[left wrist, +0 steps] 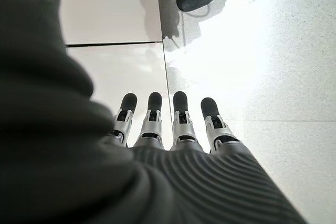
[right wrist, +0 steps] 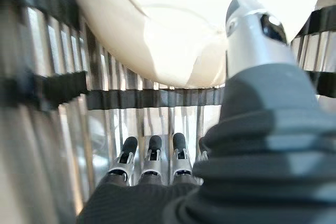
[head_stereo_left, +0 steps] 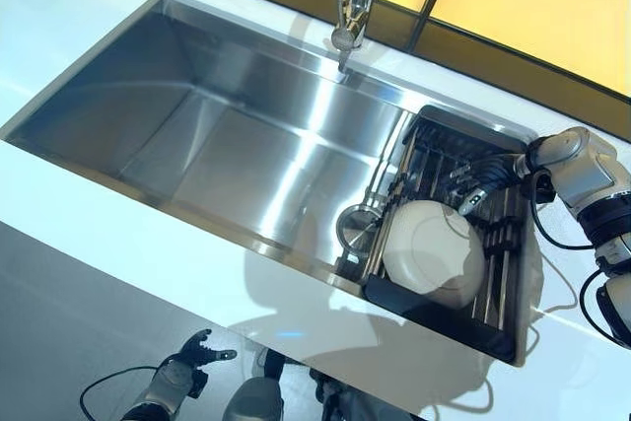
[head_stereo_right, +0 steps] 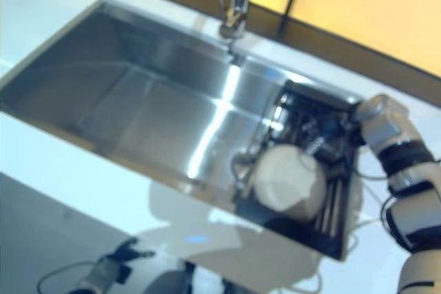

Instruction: Take plates into dishwasher

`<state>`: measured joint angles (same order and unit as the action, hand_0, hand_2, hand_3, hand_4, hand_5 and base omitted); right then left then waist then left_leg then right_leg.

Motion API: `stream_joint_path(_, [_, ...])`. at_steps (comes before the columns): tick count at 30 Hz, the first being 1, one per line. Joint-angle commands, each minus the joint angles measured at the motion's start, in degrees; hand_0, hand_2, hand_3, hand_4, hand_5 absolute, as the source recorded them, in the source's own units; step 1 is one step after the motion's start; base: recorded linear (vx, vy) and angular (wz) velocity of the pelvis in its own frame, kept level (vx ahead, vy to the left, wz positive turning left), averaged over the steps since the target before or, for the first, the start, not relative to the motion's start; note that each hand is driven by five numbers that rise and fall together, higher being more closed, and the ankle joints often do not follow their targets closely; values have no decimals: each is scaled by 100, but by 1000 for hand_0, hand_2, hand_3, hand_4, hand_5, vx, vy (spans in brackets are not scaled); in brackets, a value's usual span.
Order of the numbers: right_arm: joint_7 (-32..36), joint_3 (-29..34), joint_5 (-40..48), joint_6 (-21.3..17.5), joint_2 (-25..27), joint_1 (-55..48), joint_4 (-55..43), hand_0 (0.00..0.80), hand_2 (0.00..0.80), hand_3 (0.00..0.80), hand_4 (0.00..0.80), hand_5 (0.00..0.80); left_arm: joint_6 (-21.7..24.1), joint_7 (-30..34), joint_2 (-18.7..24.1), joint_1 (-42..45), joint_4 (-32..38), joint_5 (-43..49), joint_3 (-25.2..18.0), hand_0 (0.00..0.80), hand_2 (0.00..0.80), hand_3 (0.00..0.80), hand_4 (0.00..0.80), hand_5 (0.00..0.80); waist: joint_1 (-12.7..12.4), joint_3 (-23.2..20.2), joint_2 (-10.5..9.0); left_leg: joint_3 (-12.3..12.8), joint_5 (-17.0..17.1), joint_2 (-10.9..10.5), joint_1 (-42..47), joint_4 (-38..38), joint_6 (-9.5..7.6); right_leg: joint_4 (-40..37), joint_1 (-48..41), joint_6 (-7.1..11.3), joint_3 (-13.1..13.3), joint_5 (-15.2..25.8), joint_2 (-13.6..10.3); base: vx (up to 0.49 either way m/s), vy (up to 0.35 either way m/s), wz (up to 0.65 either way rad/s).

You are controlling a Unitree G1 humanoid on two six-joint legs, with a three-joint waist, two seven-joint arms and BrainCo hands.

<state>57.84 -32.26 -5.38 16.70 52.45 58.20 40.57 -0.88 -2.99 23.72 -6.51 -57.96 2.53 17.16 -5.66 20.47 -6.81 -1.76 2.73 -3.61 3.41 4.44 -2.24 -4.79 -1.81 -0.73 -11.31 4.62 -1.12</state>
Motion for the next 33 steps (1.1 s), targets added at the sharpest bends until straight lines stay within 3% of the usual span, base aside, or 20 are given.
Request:
stream_joint_path(1, [65,-375,149,49,257,100,-246,0,0,0,0,0,2,-132,31,63,-121,-47,36,0,0,0,0,0,-32,-286,-53,317,-795,118,-66,-467,-116,653,287,82,75,-632,77,0,0,0])
stream_joint_path(15, [253,-325,173,191,59,-191,-432,0,0,0,0,0,16,-140,71,44,-167,-54,-17,0,0,0,0,0,-48,-279,-89,322,-813,95,-151,-557,-150,600,228,102,108,-602,73,0,0,0])
stream_joint_path(33, [88,-203,222,53,-441,-298,243,0,0,0,0,0,39,-76,101,-40,-23,-74,164,0,0,0,0,0,-201,-38,70,236,-813,49,-487,-812,-163,596,317,43,50,-611,38,0,0,0])
